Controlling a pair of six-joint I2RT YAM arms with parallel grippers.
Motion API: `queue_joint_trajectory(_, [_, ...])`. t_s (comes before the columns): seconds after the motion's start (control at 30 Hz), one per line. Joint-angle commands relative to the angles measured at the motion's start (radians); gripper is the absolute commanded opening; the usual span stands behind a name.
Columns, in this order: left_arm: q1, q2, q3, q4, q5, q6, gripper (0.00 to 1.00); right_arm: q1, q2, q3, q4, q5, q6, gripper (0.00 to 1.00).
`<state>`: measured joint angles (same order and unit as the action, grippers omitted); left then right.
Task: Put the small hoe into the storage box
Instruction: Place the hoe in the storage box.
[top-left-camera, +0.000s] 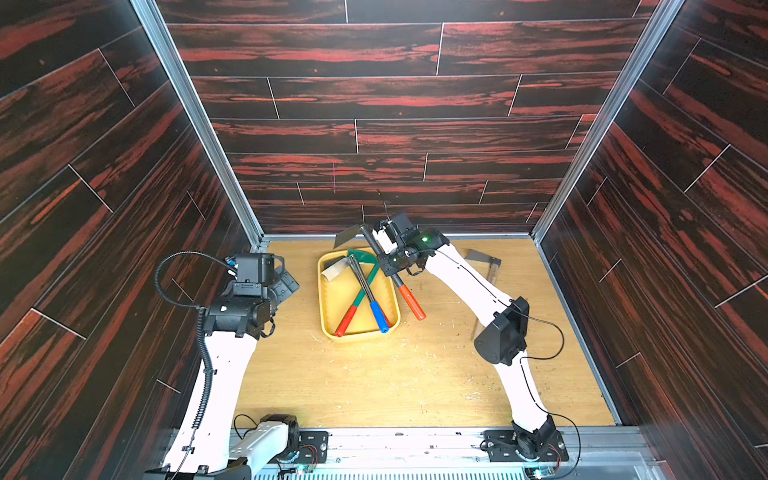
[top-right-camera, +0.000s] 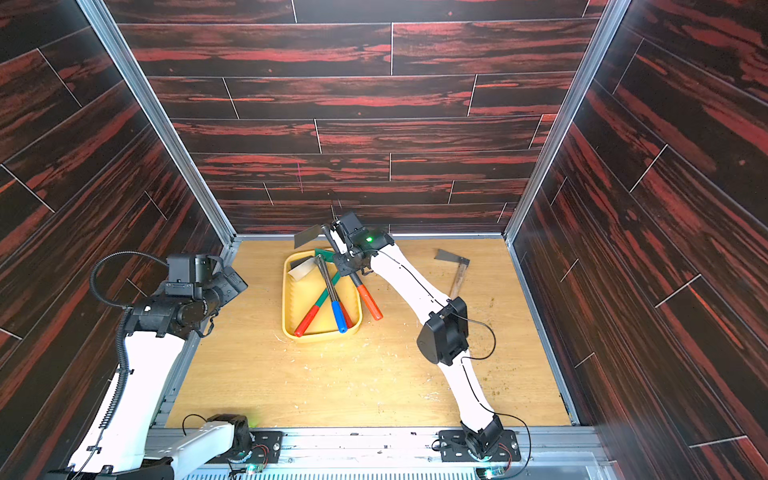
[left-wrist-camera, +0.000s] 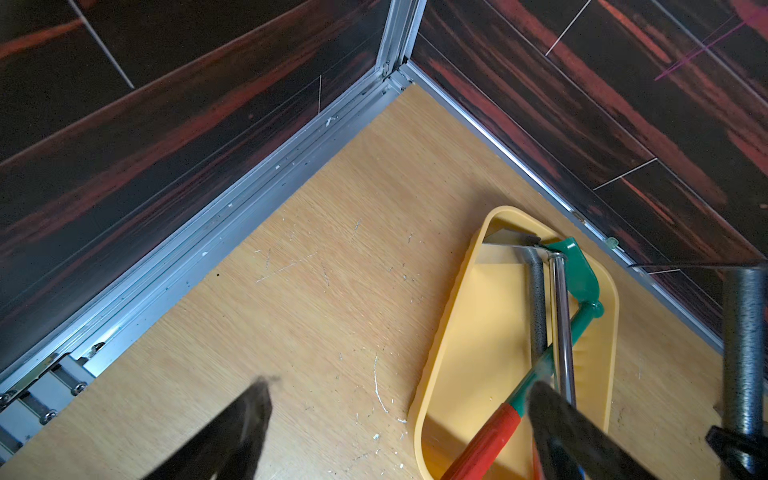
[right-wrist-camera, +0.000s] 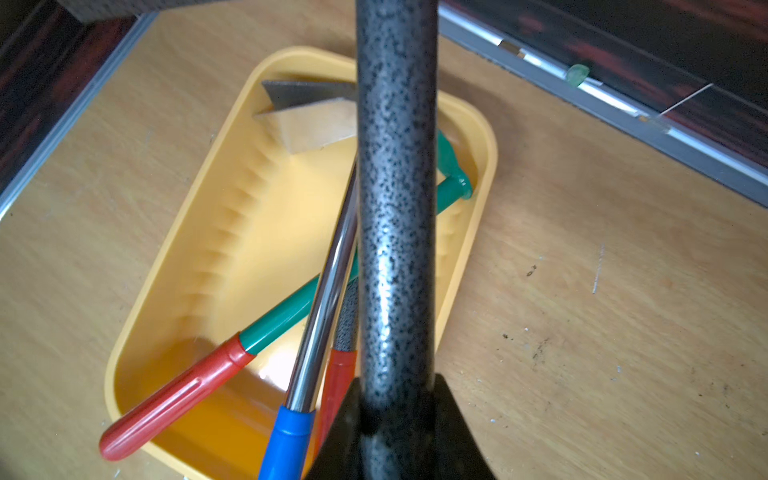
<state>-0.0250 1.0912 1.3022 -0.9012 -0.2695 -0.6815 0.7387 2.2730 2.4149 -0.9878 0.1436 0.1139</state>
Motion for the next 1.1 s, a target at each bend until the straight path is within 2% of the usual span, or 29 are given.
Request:
queue_joint_trajectory(0.0, [0.008, -0.014, 0.017, -0.033, -0.01, -0.004, 0.99, 0.015, -0.006, 0.042, 0.025, -0.02, -0.014, 0.04])
queue_joint_trajectory(0.57, [0.01, -0.019, 0.011, -0.026, -0.009, -0.017, 0.99, 0.061, 0.039, 0.087, -0.023, -0.032, -0.024, 0.04])
queue_joint_trajectory(0.73, [0.01, -0.024, 0.012, -0.027, -0.015, -0.023, 0.99, 0.075, 0.082, 0.144, -0.058, -0.036, -0.012, 0.04])
queue_joint_trajectory(1.07, [0.009, -0.039, 0.023, -0.042, -0.037, -0.027, 0.99, 0.091, 0.131, 0.189, -0.116, 0.009, 0.016, 0.04])
